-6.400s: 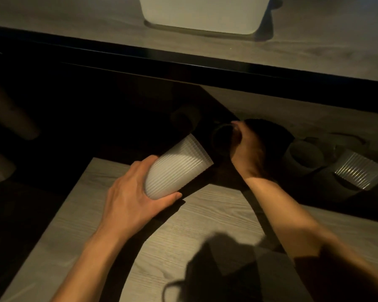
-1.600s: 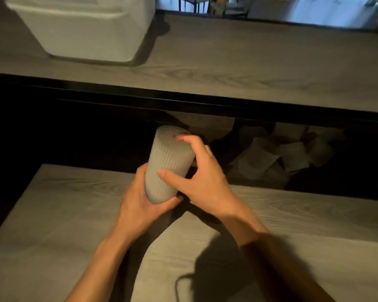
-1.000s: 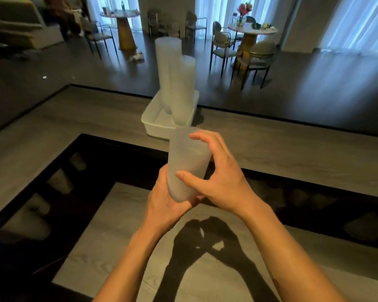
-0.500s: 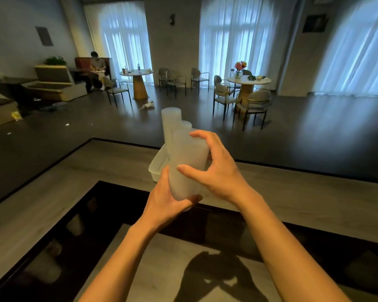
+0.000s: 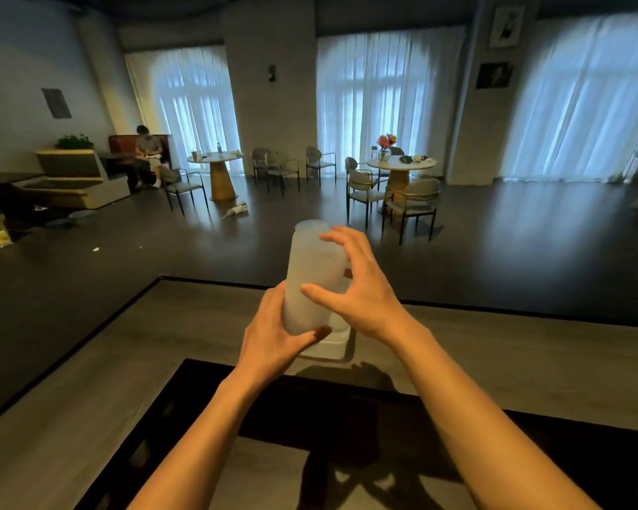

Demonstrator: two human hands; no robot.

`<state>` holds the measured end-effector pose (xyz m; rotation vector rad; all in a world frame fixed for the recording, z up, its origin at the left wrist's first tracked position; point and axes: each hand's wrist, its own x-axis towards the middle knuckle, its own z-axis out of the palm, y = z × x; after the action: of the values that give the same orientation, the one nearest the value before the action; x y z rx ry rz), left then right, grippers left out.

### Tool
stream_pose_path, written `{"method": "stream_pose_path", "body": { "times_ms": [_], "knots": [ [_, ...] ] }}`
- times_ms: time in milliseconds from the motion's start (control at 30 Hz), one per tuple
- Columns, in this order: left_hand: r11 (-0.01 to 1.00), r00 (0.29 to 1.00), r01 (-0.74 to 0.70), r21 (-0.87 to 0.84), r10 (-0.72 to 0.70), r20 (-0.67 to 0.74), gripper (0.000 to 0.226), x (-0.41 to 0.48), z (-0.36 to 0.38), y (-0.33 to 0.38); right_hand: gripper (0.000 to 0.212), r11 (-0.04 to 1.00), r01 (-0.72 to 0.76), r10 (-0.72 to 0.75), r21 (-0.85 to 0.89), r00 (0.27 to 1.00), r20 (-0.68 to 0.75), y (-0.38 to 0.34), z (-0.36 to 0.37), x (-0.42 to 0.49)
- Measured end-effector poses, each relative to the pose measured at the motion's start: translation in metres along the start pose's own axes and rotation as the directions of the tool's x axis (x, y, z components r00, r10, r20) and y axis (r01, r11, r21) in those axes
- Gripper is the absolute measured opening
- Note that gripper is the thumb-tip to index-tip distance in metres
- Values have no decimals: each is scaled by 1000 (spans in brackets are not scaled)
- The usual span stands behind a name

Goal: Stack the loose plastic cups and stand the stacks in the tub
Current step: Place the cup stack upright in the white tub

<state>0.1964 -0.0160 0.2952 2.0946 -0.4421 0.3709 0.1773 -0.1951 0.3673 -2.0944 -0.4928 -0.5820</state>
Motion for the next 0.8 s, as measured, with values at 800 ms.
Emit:
{"method": "stream_pose_path", "body": {
  "times_ms": [800],
  "knots": [
    [978, 993, 98, -183, -84, 82, 88, 115, 38, -117, 70, 908, -286, 295, -307, 955, -20, 119, 51, 79]
  ]
}}
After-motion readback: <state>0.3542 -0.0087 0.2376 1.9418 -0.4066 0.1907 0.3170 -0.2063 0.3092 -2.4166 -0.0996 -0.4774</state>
